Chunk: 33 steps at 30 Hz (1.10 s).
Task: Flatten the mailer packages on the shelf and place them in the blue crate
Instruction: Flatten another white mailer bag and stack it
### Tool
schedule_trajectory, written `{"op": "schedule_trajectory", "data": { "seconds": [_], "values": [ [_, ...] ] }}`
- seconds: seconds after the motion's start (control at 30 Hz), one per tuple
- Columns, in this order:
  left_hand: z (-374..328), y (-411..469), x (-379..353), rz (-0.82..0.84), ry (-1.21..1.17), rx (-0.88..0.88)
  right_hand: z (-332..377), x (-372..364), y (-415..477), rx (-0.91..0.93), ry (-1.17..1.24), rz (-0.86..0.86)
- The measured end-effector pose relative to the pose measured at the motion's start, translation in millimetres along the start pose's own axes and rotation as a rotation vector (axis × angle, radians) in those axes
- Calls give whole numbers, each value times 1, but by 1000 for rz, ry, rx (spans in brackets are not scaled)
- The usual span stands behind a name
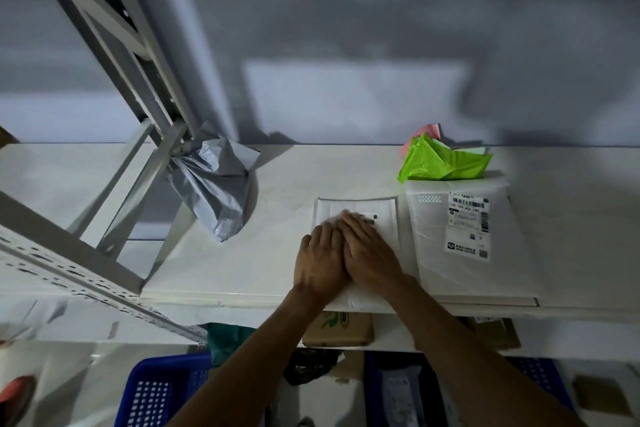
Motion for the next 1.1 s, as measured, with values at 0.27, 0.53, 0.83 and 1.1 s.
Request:
{"op": "schedule_trajectory", "data": {
  "seconds": [0.27, 0.53, 0.83, 1.1],
  "values": [
    [10, 14, -9, -38, -23, -292, -14, -29, 9, 25, -72, 120],
    [31, 31, -31, 129, -13, -135, -55, -52, 8, -201, -34, 236],
    [44, 31, -27, 95, -93, -21, -75, -38, -10, -450, 92, 189],
    [28, 27, -25, 80, -62, 34, -75, -37, -7, -480, 119, 200]
  ]
}}
Point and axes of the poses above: each hand's wrist, its own y-axis towards the middle knuckle, its own x-axis out of the back of the hand, z = x × y, the point moved 8 cm from there along y, towards the middle knuckle, and after that the axes turned 5 degrees about z, right-handed, at the moved point
